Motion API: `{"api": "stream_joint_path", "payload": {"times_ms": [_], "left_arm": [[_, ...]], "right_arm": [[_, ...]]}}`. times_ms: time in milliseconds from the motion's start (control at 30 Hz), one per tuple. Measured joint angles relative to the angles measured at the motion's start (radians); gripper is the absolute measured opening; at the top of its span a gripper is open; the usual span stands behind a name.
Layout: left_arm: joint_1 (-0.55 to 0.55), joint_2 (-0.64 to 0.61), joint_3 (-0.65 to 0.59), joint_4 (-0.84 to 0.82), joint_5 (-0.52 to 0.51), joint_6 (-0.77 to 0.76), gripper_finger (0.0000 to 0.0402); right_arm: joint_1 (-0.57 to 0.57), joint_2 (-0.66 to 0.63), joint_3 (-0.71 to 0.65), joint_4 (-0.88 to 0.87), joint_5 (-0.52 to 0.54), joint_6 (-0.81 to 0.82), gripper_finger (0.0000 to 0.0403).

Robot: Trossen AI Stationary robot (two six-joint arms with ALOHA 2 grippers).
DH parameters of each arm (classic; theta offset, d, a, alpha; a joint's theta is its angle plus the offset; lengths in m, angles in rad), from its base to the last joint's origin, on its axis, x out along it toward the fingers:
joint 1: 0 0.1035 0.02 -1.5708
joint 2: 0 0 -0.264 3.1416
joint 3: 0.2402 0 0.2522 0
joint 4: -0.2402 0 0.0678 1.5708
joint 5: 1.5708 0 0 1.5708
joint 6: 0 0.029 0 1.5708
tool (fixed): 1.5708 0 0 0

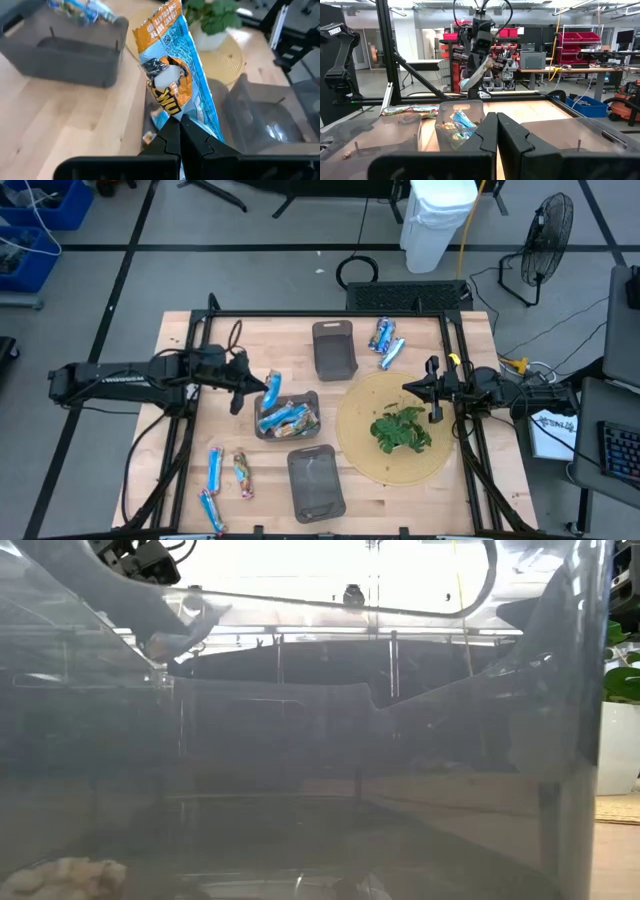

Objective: Pick and place Granola Bars by type
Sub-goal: Put the yellow granola bar into the middle black bin

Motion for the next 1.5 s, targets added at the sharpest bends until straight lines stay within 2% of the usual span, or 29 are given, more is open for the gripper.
{"api": "stream_joint_path", "payload": {"times_ms": [200, 400, 600, 833, 1133, 1300, 1500], "left_arm": [[-0.078, 0.13, 0.073, -0.076, -0.07, 0.012, 0.0], [-0.122, 0.312, 0.237, -0.241, -0.143, 0.021, 0.0], [-0.149, 0.469, 0.374, -0.33, -0.162, 0.076, 0.0], [-0.151, 0.593, 0.458, -0.401, -0.162, 0.152, 0.0], [-0.151, 0.691, 0.486, -0.48, -0.146, 0.186, 0.0], [-0.151, 0.691, 0.486, -0.483, -0.096, 0.184, 0.0], [-0.151, 0.692, 0.486, -0.486, -0.088, 0.16, 0.0001]], "right_arm": [[0.0, 0.0, 0.0, 0.0, 0.0, 0.0, 0.0], [0.0, 0.0, 0.0, 0.0, 0.0, 0.0, 0.0], [0.0, 0.0, 0.0, 0.0, 0.0, 0.0, 0.0], [0.0, 0.0, 0.0, 0.0, 0.0, 0.0, 0.0], [0.0, 0.0, 0.0, 0.0, 0.0, 0.0, 0.0], [0.0, 0.0, 0.0, 0.001, 0.0, 0.0, 0.0], [0.0, 0.0, 0.0, 0.0, 0.0, 0.0, 0.0]]}}
